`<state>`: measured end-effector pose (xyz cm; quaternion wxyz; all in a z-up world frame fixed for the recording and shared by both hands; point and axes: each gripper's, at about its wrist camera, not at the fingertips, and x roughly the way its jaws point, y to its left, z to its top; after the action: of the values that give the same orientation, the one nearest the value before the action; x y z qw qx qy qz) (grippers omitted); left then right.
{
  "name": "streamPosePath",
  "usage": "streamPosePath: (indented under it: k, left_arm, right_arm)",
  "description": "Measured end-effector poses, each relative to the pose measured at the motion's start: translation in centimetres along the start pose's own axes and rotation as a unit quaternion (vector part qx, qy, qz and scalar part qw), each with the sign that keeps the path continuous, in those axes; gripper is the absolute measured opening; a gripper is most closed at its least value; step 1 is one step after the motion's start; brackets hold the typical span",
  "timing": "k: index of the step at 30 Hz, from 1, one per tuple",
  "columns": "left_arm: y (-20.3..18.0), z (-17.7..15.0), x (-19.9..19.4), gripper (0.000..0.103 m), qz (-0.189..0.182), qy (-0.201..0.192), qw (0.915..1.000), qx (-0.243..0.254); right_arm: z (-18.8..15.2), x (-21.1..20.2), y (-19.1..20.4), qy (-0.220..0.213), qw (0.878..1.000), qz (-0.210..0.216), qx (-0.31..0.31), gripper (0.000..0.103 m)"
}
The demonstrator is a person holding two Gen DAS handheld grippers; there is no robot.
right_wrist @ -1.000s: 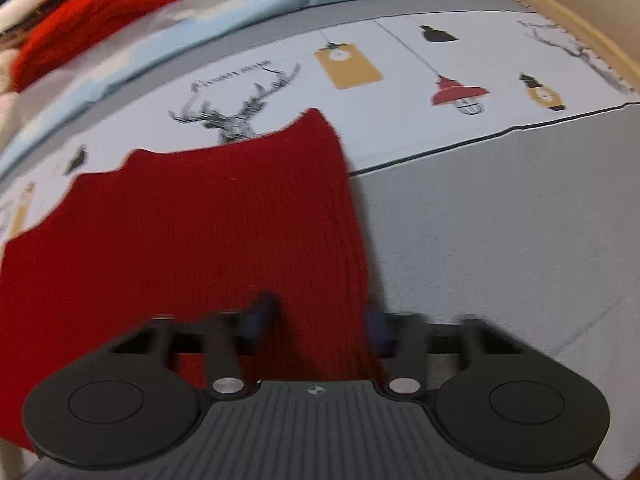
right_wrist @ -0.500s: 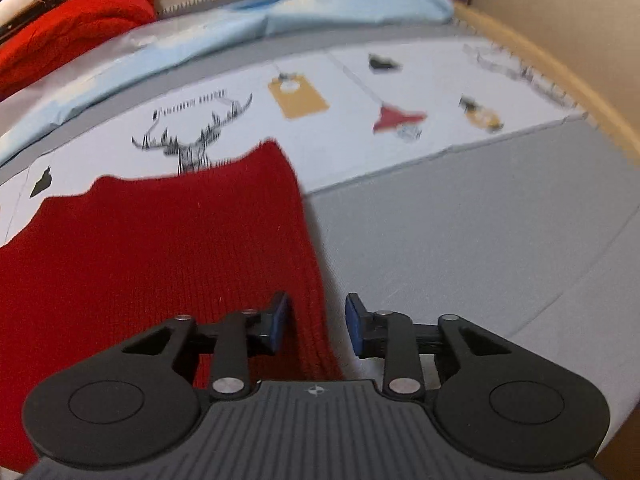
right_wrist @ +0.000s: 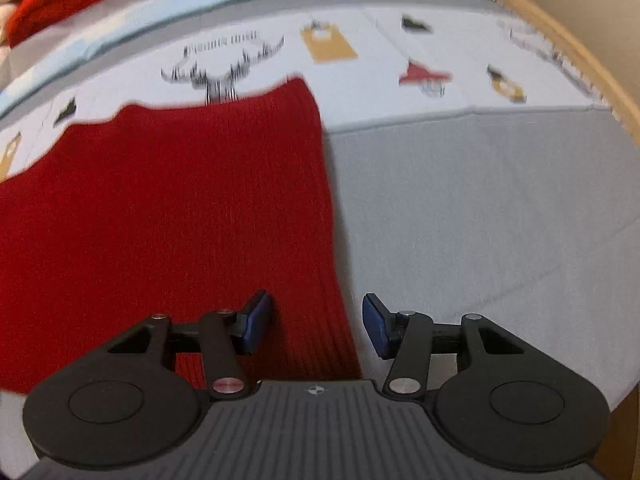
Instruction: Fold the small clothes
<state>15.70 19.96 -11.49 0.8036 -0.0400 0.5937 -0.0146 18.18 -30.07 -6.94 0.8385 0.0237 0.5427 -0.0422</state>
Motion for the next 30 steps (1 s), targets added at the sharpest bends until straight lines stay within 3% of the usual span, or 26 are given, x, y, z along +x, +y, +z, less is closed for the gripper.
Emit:
streamPosePath:
  k: [2,5,7,11,14,16,18,21,22,24,27,30]
  left_arm:
    - [0.3,0.1,0.0,0.055,-0.005,0.003,0.9999,-0.010]
    - [0.3,0.0,-0.5,0.054,-0.006,-0.001,0.9998,-0.019]
    - [0.1,-0.1,-1.2,0.039,-0.004,-0.007,0.9997,-0.024]
    - [-0.1,0.5,-3.7,0.035,0.043,-0.065,0.9963,-0.037]
    - [-0.6,0.8,-5.1,0.035,0.034,-0.095,0.9942,-0.037]
    - [-0.8,0.8,-4.9,0.035,0.006,-0.086,0.9956,-0.037]
    - [-1.3,0.6,-4.2,0.035,-0.006,-0.069,0.9973,-0.026]
    - [-1.3,0.0,-1.0,0.038,0.031,-0.010,0.9994,-0.012]
    - [-1.1,-0.1,-0.4,0.043,0.039,0.000,0.9991,-0.016]
    - [-0.8,0.0,-0.6,0.043,0.034,-0.004,0.9990,-0.028]
    - [-1.1,0.3,-2.1,0.043,0.046,-0.028,0.9984,-0.017]
    - [-1.1,0.3,-3.5,0.043,0.046,-0.057,0.9971,-0.019]
  right_arm:
    - [-0.8,0.8,-0.2,0.036,0.999,0.003,-0.009,0.055]
    - [-1.4,0.5,-0.2,0.040,0.999,0.003,-0.025,0.053]
    - [-1.5,0.1,-0.5,0.035,0.999,0.032,-0.021,0.018]
    - [-1.7,-1.1,-0.7,0.009,0.999,0.042,-0.026,0.015]
    - [-1.7,-1.2,-1.2,0.016,0.999,0.035,-0.019,0.020]
    - [-1.9,-1.0,-1.0,0.021,0.999,0.013,-0.033,0.036]
    - [-2.0,-1.3,-0.6,0.014,0.998,-0.001,-0.054,0.038]
    - [-1.8,-2.6,-0.3,-0.020,0.998,-0.001,-0.065,0.040]
    - [-1.6,-3.0,-0.3,-0.033,0.997,0.001,-0.064,0.040]
    - [-1.3,-3.4,-0.4,-0.044,0.997,0.006,-0.056,0.043]
    - [-1.2,-2.7,-0.3,-0.019,0.998,0.005,-0.061,0.046]
    - [-1.9,-0.8,-0.1,0.039,0.994,-0.040,-0.091,0.055]
